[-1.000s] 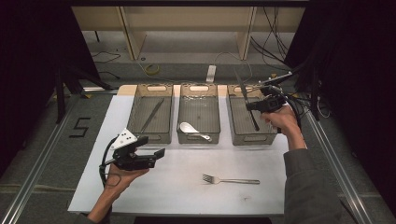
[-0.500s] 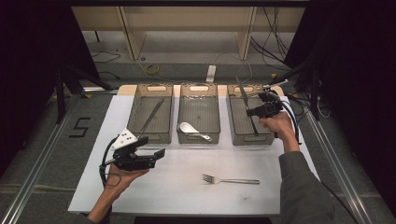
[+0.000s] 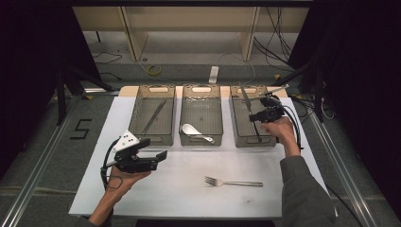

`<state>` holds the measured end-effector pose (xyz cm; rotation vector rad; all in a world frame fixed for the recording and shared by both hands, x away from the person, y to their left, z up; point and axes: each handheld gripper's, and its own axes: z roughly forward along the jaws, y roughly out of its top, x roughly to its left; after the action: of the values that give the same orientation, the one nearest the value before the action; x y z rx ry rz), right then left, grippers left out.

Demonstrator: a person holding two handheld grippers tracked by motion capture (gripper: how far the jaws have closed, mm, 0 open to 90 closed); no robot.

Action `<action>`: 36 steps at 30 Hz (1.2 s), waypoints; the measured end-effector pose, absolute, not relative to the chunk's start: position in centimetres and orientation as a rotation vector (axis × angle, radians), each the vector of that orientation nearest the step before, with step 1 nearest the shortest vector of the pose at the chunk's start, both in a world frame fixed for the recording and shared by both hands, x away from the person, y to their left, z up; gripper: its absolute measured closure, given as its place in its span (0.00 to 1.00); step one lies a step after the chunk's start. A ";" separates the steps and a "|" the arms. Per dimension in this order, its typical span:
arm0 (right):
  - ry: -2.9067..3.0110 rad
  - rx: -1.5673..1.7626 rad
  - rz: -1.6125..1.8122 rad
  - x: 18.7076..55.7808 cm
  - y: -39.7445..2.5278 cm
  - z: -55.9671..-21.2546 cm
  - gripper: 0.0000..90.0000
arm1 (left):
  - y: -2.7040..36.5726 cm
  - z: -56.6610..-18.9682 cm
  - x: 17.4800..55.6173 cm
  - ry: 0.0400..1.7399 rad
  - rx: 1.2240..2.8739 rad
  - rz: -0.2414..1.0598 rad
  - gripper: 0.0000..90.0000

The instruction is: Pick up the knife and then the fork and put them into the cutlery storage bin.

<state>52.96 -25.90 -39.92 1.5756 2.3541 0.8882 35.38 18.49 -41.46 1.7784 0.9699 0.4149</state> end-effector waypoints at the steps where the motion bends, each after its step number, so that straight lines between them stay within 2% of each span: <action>1: 2.357 1.571 0.886 53.0 -25.9 -39.9 0.90 | 18.5 -41.5 35.4 0.970 1.779 0.415 0.19; 11: 2.313 1.656 0.835 53.3 -26.1 -40.9 0.87 | 18.5 -41.5 35.4 0.971 1.779 0.415 0.19; 14: 2.306 1.683 0.909 53.4 -26.4 -40.7 0.72 | 18.5 -41.5 35.4 0.971 1.779 0.415 0.19; 22: 2.319 1.540 0.838 52.1 -25.6 -39.3 0.48 | 18.5 -41.5 35.4 0.967 1.786 0.416 0.19; 25: 2.371 1.450 0.833 51.0 -25.0 -38.7 0.43 | 18.5 -41.5 35.4 0.971 1.777 0.417 0.19; 36: 2.490 1.158 0.941 45.9 -22.8 -35.8 0.39 | 18.5 -41.5 35.3 0.970 1.780 0.421 0.19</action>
<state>45.94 -22.77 -35.84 1.1581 2.4902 0.9411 35.34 18.49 -41.46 1.7800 0.9702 0.4211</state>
